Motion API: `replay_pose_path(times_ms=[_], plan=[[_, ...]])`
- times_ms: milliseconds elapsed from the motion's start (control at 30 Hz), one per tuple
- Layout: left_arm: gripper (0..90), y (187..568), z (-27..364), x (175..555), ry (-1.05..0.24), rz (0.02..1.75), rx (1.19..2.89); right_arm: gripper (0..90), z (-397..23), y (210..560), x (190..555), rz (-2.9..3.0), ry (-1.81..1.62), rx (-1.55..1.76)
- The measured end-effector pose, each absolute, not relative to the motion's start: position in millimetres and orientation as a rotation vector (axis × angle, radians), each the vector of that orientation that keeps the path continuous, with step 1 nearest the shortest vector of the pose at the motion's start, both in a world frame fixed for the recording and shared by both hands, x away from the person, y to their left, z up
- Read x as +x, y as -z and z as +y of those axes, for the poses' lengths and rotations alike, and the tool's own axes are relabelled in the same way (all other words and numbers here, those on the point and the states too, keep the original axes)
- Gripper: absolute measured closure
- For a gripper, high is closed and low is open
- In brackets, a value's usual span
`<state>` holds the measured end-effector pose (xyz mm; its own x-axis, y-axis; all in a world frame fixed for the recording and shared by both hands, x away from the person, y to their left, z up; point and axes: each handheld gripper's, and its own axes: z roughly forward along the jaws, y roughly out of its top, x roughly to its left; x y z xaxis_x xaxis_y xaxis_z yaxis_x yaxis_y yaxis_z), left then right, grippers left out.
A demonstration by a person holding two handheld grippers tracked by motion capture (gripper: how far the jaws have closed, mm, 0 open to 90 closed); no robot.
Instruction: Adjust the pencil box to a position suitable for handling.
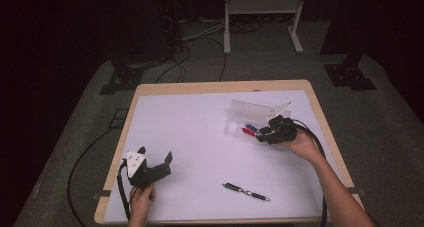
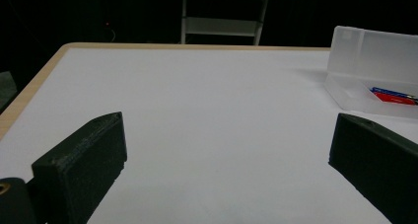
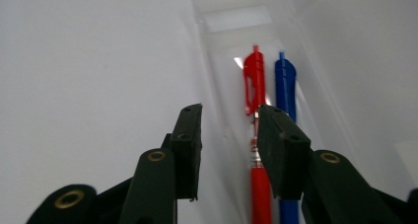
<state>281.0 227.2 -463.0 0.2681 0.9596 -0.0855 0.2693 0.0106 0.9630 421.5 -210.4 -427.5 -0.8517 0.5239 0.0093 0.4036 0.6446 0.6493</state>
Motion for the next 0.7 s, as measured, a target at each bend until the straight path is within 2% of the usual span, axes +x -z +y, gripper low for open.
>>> replay_pose_path(times_ms=[67,367,700], plan=[[0.4,463,227,281,-0.823,1.207,1.487,55.8,-210,424,414,2.691,-1.021,0.747],[0.4,463,227,281,-0.825,1.207,1.487,45.4,-197,426,384,2.765,-1.046,0.663],[0.3,463,227,281,-0.823,1.208,1.485,39.5,-189,425,351,2.765,-1.095,0.589]])
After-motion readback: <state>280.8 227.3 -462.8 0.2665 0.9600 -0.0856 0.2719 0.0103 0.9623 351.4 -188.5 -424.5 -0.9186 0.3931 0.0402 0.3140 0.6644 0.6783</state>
